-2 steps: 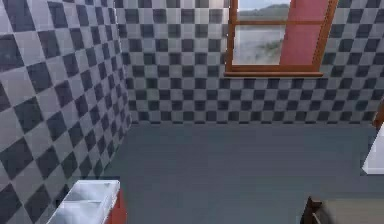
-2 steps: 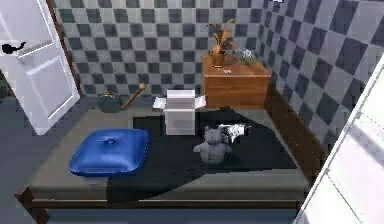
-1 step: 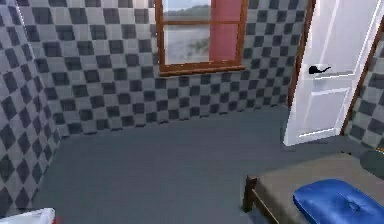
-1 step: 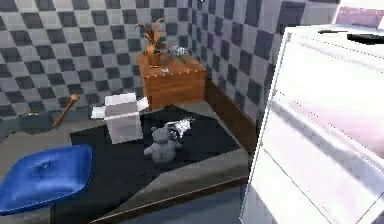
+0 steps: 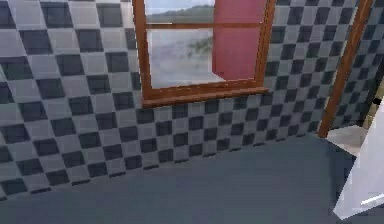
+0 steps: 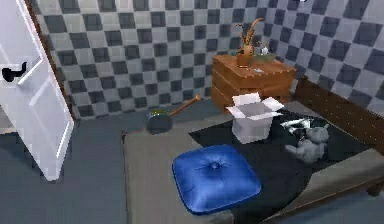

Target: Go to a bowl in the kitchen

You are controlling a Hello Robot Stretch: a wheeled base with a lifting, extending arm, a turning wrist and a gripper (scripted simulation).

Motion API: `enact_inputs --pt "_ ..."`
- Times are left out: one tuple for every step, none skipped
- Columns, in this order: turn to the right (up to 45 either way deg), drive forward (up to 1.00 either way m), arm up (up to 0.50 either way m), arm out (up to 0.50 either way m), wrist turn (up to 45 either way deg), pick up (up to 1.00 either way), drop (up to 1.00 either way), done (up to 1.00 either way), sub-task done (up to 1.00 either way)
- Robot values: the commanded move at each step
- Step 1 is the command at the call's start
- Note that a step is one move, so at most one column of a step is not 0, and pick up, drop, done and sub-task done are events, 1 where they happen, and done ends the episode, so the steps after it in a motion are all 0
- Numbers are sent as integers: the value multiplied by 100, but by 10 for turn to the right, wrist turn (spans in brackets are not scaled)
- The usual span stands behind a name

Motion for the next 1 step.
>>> enact_inputs --pt "0 25 0 0 0 0 0 0 0"
